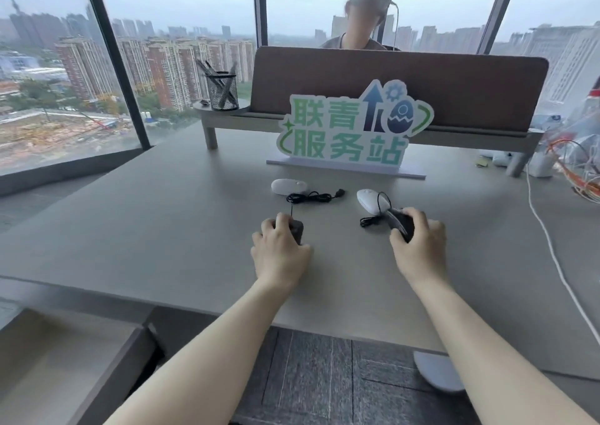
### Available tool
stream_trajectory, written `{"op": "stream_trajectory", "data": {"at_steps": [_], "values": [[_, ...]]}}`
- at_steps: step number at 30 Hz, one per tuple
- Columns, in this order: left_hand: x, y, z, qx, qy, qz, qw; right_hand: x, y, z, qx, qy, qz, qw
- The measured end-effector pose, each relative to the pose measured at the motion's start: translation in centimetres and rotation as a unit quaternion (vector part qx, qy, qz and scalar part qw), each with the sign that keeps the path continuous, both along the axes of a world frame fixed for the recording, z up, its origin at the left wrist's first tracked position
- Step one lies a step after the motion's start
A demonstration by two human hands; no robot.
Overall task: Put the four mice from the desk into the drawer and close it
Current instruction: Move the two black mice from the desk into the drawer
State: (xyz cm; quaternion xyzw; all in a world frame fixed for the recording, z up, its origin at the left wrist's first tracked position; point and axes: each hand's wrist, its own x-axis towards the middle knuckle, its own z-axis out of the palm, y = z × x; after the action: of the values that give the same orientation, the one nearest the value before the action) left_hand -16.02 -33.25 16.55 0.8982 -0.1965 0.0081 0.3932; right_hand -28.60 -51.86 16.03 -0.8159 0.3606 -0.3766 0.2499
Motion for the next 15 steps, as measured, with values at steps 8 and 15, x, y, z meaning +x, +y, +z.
{"op": "stream_trajectory", "data": {"at_steps": [8,15], "values": [[0.9,13.5,8.4,-0.157,-0.096,0.052,0.982,3.8,16.0,9.7,0.008,-0.161,0.185,0.97],[1.3,27.9,12.8,-0.166,-0.143,0.168,0.961,8.1,29.7,11.6,0.089,-0.188,0.347,0.915]]}}
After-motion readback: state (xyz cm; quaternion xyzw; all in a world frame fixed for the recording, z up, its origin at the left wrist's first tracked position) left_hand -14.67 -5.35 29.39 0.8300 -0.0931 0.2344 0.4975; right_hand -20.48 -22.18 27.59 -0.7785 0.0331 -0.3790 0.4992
